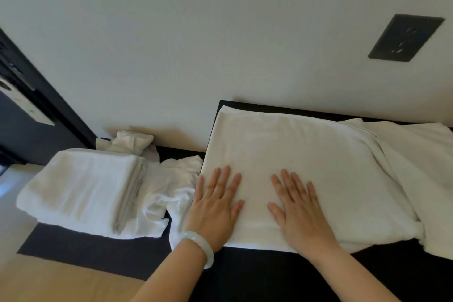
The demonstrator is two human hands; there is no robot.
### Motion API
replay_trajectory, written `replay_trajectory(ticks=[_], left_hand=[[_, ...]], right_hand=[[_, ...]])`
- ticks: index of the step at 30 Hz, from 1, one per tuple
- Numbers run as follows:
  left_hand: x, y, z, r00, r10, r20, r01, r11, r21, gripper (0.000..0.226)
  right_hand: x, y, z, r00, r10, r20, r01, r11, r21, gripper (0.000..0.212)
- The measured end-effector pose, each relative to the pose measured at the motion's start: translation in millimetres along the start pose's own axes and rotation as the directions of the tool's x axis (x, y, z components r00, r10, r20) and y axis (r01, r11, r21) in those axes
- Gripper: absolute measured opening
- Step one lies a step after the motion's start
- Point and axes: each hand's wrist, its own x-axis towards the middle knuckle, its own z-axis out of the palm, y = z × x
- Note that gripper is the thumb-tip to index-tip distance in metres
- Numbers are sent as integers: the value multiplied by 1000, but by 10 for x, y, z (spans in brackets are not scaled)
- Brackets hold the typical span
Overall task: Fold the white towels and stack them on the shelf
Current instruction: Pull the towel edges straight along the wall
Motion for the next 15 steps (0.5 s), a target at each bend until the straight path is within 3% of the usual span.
replay_trajectory(ticks=[3, 5, 8, 11, 15], left_hand=[[-142, -330, -183, 969, -247, -18, 241, 958, -155, 61], [-314, -429, -253, 935, -350, -65, 314, 897, -312, 47], [-593, -409, -283, 923, -379, -62, 316, 842, -437, 16], [-706, -376, -224, 918, -392, 57, 365, 780, -508, 20], [-675, -381, -237, 891, -401, 211, 436, 631, -642, 27]], right_hand=[[26, -1, -68, 998, 18, 54, -19, 999, 26, 68], [106, -79, -173, 998, 46, 53, -48, 998, 34, 68], [235, -338, -314, 998, -63, -31, 66, 990, 124, 58], [247, -595, -247, 978, -210, 19, 208, 975, 78, 61], [275, -672, -138, 985, -166, 46, 165, 986, 28, 67]])
